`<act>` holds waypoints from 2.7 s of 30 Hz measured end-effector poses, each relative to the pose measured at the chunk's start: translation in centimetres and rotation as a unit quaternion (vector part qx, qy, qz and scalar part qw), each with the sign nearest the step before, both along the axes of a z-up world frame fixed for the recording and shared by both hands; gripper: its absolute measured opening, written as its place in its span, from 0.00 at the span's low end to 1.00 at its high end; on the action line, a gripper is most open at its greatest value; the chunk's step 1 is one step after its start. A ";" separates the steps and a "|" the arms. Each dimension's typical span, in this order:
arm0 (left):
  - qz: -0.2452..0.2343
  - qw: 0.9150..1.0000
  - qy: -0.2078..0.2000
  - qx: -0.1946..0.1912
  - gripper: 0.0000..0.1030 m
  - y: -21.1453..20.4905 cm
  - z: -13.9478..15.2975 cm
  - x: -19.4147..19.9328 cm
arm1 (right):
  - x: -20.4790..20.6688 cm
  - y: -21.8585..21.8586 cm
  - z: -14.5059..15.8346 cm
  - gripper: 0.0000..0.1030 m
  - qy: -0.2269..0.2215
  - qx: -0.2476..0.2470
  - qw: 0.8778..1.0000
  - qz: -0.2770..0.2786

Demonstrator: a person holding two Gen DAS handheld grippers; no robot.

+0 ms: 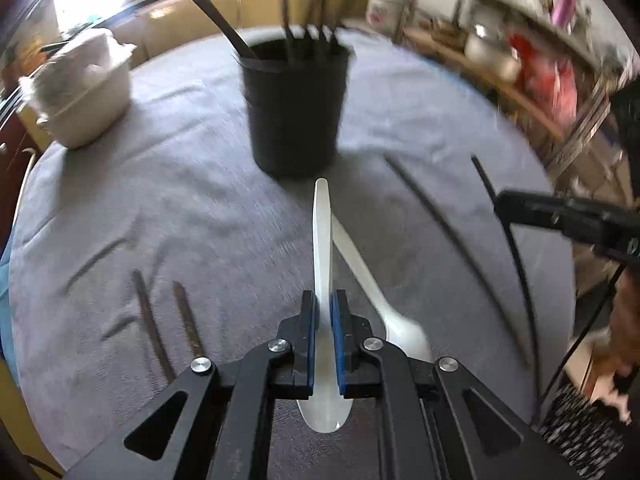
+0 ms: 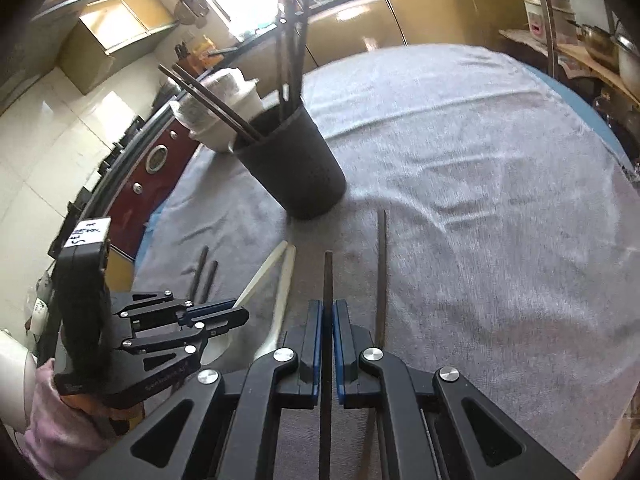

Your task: Organize utensils

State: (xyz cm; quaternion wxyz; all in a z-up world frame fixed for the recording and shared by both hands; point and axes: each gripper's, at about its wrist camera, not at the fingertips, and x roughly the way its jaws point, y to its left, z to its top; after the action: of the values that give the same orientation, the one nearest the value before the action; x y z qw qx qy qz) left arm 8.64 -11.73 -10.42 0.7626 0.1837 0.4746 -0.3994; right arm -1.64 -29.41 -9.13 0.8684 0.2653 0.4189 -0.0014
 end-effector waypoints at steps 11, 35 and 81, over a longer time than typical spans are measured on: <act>0.065 0.986 -0.055 -0.146 0.08 2.2 7.6 0.0 | -0.3 -0.2 7.6 0.05 -0.128 -0.030 0.991 -0.017; 0.103 0.956 -0.089 -0.261 0.08 -0.1 14.6 6.3 | 6.4 -3.9 17.1 0.06 -0.181 -0.087 0.979 -0.038; 0.167 0.950 -0.122 -0.233 0.08 9.0 10.1 -0.3 | 10.2 -10.7 -2.4 0.05 0.059 0.019 0.968 -0.243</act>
State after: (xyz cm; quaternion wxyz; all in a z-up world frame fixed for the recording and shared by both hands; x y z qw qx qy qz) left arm 8.37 -2.74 -0.33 0.8920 -0.0336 0.2958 -0.3401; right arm 8.56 -40.09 -11.54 0.8103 0.3753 0.3926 -0.2200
